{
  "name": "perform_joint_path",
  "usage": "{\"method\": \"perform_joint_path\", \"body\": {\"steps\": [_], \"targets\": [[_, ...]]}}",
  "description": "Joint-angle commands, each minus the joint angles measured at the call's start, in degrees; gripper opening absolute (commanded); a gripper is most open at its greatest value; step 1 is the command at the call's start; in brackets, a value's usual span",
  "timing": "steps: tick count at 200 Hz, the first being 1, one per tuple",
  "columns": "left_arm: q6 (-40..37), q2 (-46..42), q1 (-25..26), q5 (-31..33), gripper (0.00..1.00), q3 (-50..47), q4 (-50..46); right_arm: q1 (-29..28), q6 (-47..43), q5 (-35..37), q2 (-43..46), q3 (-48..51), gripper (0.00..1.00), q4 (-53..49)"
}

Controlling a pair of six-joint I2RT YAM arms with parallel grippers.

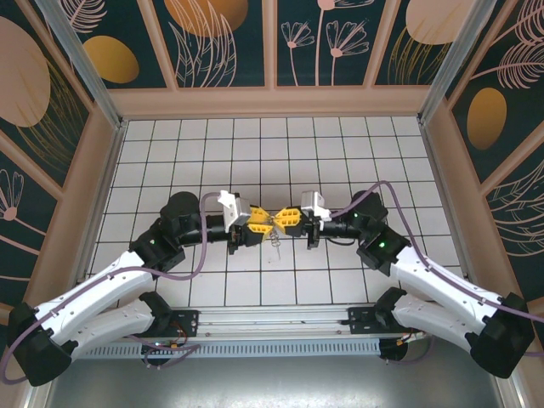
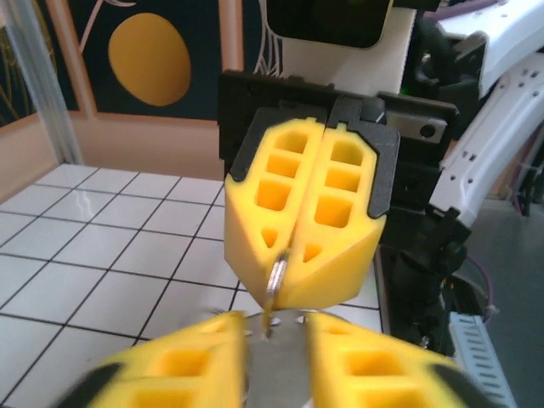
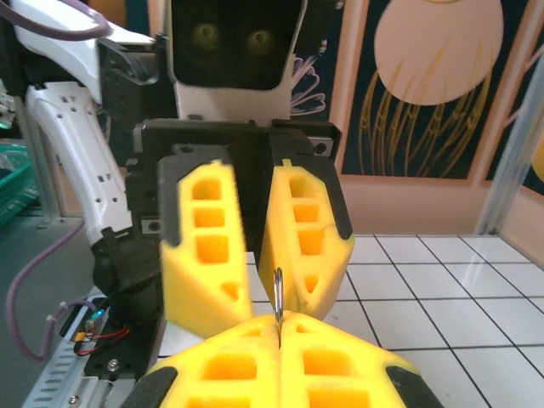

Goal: Put the keys on the keyring

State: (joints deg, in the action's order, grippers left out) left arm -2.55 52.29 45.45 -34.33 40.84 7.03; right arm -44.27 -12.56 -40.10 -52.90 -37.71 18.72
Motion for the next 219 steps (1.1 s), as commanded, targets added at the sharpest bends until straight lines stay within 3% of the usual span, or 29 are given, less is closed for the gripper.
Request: {"method": "perform_joint_path", "body": {"steps": [1, 46, 80, 139, 188, 219], "targets": [[-2.4, -0.6, 0.5, 5.5, 0.37, 3.6, -6.7, -0.8, -6.2, 8.1, -1.8, -7.9, 0.0, -14.6], [-5.6, -2.2, 0.5, 14.8, 0.4, 6.7, -15.1, -2.6, -10.3, 14.8, -9.6, -22.4, 0.0, -36.7], [-7.0, -2.9, 0.5, 15.9, 0.38, 8.4, -17.6, -5.5, -11.9, 18.5, -14.2, -30.0, 0.0, -47.1], [-10.0, -1.1, 0.5, 13.0, 0.28, 11.6, -22.8, -7.9, -15.7, 15.4, -14.6, -33.2, 0.0, -51.5], [-12.3, 1.4, 0.5, 10.3, 0.27, 14.0, -26.3, -8.9, -17.7, 14.3, -16.9, -34.4, 0.0, -53.3], [-12.8, 2.8, 0.5, 9.5, 0.18, 14.1, -26.5, -8.9, -17.9, 13.5, -16.7, -33.8, 0.0, -52.6]]}}
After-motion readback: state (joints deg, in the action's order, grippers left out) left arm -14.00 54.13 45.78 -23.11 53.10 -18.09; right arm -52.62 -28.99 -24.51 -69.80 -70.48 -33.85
